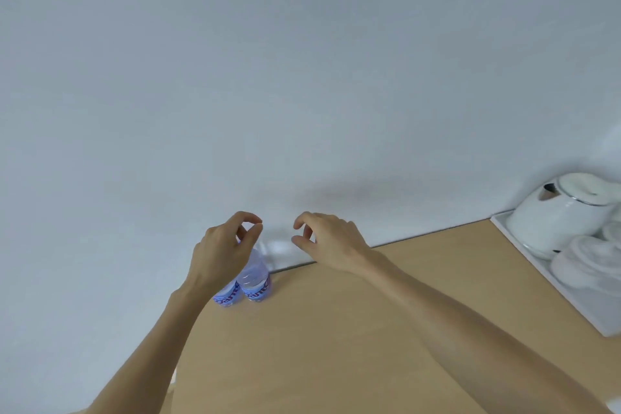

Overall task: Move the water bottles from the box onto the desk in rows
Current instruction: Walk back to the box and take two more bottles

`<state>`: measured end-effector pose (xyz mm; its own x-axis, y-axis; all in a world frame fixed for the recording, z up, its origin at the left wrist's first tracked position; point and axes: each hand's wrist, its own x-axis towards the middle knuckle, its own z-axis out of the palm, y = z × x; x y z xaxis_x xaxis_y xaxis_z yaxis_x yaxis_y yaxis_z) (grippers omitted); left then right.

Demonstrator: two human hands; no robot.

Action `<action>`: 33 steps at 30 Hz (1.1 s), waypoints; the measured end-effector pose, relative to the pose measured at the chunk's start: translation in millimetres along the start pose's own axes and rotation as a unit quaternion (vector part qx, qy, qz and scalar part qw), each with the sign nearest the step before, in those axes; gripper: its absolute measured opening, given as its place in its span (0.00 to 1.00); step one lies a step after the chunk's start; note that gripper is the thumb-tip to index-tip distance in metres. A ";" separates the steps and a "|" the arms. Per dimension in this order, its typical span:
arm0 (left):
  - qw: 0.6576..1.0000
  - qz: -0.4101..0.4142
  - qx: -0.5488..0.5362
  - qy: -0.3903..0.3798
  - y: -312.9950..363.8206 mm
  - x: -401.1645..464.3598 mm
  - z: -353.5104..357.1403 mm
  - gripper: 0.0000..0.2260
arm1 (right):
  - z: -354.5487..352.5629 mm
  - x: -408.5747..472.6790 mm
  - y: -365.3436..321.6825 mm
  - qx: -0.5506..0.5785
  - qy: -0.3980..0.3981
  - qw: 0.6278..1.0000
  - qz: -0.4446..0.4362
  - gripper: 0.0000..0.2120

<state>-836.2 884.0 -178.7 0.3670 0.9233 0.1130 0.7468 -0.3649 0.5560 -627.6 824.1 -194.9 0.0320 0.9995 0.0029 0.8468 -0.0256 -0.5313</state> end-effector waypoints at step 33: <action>0.723 0.610 -0.276 -0.174 741.8 -227.4 267.9 0.08 | -350.1 -668.4 294.2 -0.194 0.424 0.770 0.436 0.10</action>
<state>-217.1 371.3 -12.6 0.7545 -0.1651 0.6353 -0.5486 -0.6899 0.4723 -214.0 141.7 -56.6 0.8741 0.2310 0.4273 0.3959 -0.8484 -0.3513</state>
